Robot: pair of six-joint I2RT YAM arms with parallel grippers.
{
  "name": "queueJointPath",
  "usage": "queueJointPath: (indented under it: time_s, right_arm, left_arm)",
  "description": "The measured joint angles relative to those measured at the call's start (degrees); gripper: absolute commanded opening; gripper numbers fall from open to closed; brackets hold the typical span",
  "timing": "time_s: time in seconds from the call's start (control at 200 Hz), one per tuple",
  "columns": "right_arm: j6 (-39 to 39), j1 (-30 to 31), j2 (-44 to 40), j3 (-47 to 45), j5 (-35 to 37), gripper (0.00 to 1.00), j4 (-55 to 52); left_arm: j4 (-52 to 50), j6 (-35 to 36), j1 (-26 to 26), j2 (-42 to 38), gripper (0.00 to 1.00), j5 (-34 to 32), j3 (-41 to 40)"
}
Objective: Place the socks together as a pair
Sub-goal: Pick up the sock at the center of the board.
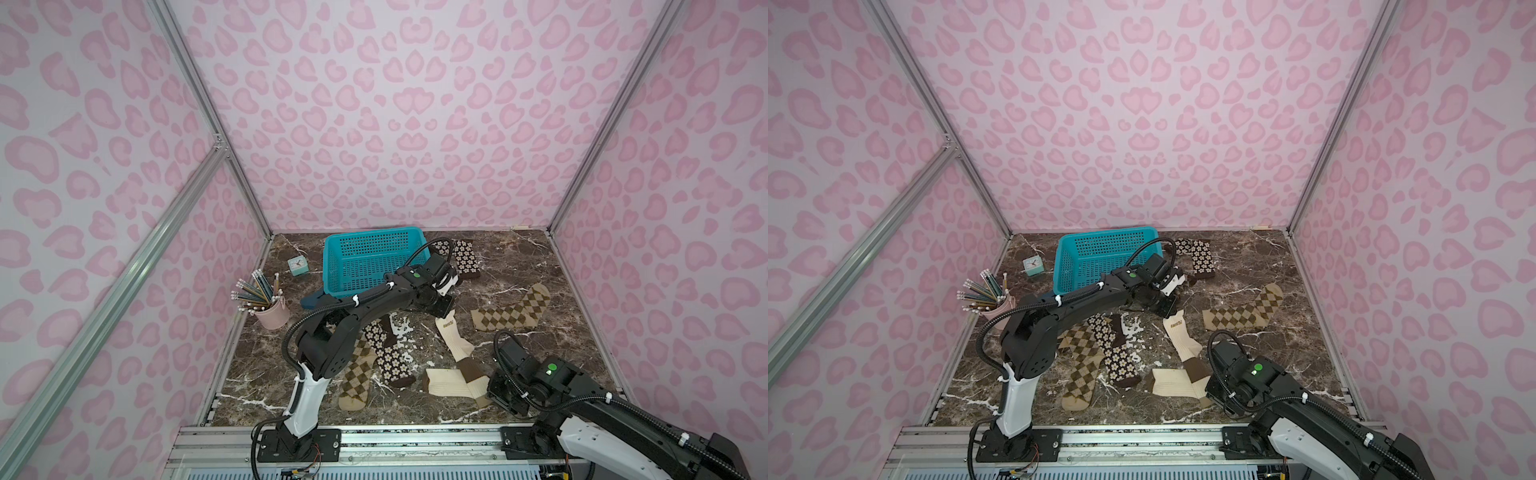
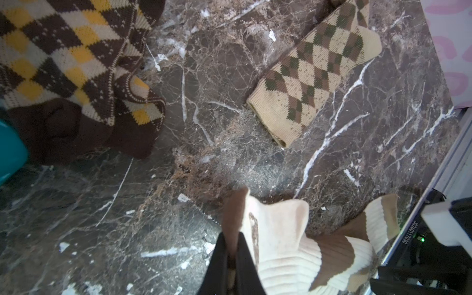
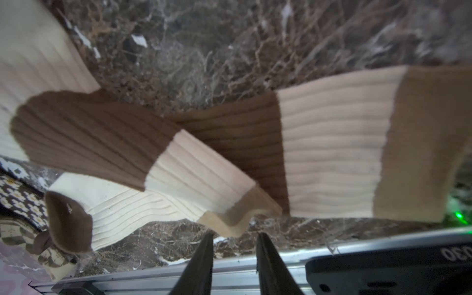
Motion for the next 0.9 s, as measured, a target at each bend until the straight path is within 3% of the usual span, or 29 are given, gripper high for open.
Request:
queueJointPath:
  time_s: [0.265, 0.535, 0.905]
  right_arm:
    - [0.0, -1.9, -2.4, -0.3, 3.4, 0.38, 0.1]
    - [-1.6, -4.7, 0.9, -1.5, 3.9, 0.37, 2.1]
    - [-5.8, -7.8, 4.9, -1.7, 3.8, 0.0, 7.1]
  left_arm:
    - [1.0, -0.4, 0.5, -1.2, 0.05, 0.0, -2.2]
    - [1.2, -0.4, 0.8, -1.4, 0.04, 0.0, -2.9]
    - [1.4, -0.4, 0.9, -2.0, 0.04, 0.0, -3.8]
